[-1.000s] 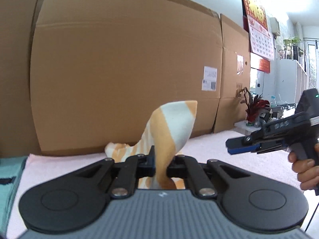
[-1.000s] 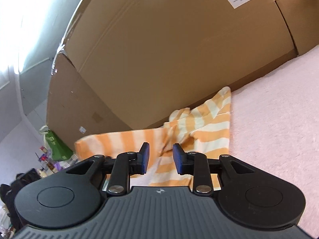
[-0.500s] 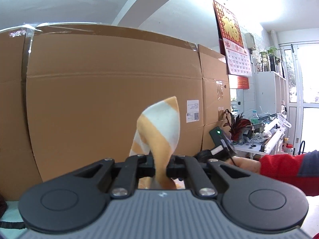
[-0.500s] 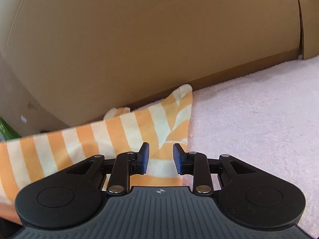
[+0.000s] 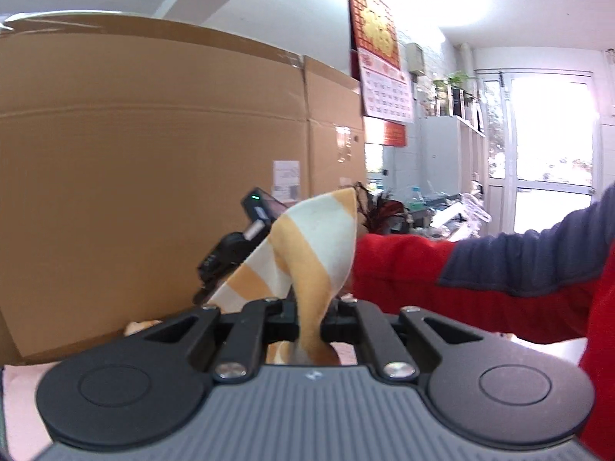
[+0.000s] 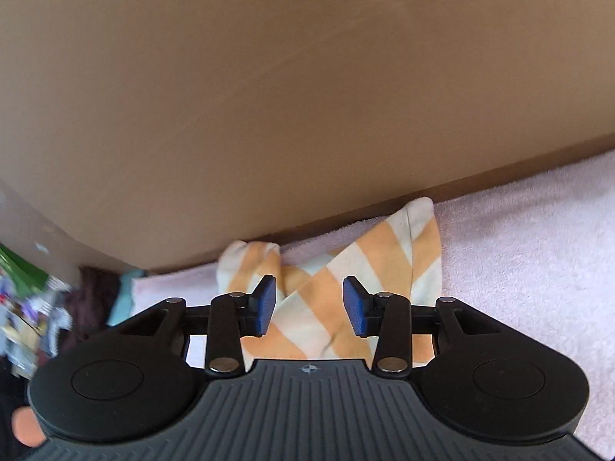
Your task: Fold clothes
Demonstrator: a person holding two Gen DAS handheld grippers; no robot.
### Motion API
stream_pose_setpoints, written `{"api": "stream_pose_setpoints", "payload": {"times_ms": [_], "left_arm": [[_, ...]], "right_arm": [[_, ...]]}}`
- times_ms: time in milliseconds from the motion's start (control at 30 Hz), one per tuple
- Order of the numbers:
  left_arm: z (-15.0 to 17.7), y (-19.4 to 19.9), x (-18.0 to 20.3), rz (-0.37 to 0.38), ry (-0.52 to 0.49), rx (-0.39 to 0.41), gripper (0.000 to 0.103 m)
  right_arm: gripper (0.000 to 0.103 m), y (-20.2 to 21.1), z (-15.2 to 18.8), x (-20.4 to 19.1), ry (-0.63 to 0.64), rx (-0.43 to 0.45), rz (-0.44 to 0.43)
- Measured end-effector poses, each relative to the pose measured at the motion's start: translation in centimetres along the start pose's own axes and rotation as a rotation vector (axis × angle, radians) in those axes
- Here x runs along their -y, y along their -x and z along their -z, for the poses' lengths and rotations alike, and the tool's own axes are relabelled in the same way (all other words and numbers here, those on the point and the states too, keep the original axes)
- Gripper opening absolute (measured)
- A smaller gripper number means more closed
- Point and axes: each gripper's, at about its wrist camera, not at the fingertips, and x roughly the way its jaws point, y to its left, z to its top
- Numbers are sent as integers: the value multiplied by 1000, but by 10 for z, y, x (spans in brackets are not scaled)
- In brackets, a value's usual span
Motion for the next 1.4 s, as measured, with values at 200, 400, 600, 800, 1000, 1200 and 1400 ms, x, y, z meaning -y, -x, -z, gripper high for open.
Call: {"api": "stream_pose_setpoints", "payload": {"times_ms": [200, 400, 600, 800, 1000, 1200, 1400], "left_arm": [[17, -14, 19, 80, -7, -64, 3], [27, -22, 35, 157, -48, -118, 3], [34, -29, 49, 215, -121, -187, 3], [43, -35, 50, 236, -199, -279, 3], [66, -47, 50, 239, -233, -363, 3], [81, -48, 48, 257, -131, -343, 6], [93, -52, 60, 281, -133, -358, 14]], "right_arm": [[42, 1, 15, -18, 102, -23, 119], [24, -2, 19, 7, 76, -32, 114], [21, -2, 23, 18, 5, -27, 22], [2, 18, 21, 24, -32, 102, -40], [13, 22, 34, 40, 6, 73, 10], [34, 68, 76, 49, 70, 83, -39], [34, 127, 145, 52, 104, 17, -139]]}}
